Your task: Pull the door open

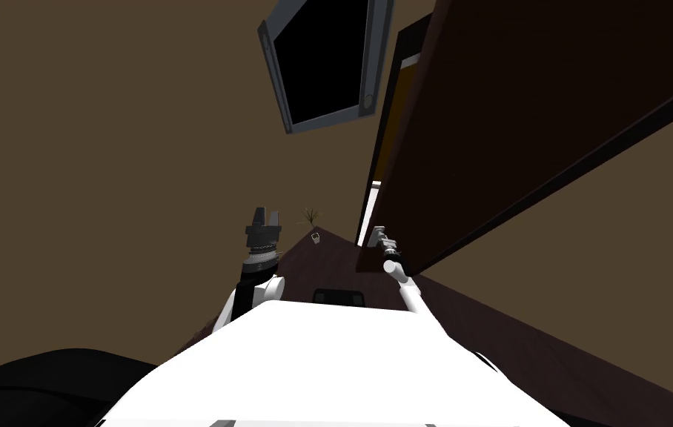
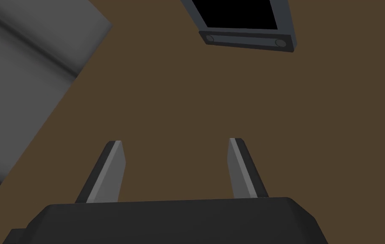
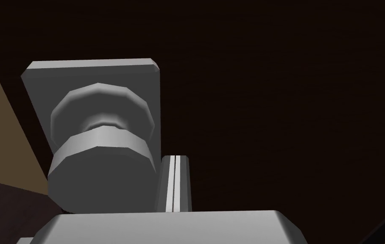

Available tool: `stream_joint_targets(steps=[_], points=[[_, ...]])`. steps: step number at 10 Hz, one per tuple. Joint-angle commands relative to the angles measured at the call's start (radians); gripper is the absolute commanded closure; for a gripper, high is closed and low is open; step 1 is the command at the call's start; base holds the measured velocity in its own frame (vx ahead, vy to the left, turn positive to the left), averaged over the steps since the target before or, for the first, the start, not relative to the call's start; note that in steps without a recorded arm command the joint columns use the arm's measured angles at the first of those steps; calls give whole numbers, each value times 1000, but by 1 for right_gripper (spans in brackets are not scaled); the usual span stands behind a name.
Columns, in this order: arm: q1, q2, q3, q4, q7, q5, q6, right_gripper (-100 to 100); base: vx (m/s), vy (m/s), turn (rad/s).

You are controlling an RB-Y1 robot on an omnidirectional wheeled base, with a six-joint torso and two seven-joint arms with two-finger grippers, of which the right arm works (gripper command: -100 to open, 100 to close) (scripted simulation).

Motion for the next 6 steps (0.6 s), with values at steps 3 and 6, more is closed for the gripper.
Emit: stream_joint_targets(steps=[3,6], points=[[11,-2,49,-11,-21,4,-32,-100,-140,-105,110],[20,-6,79,-21,-35,7,-55,-100,-97,-52,75]])
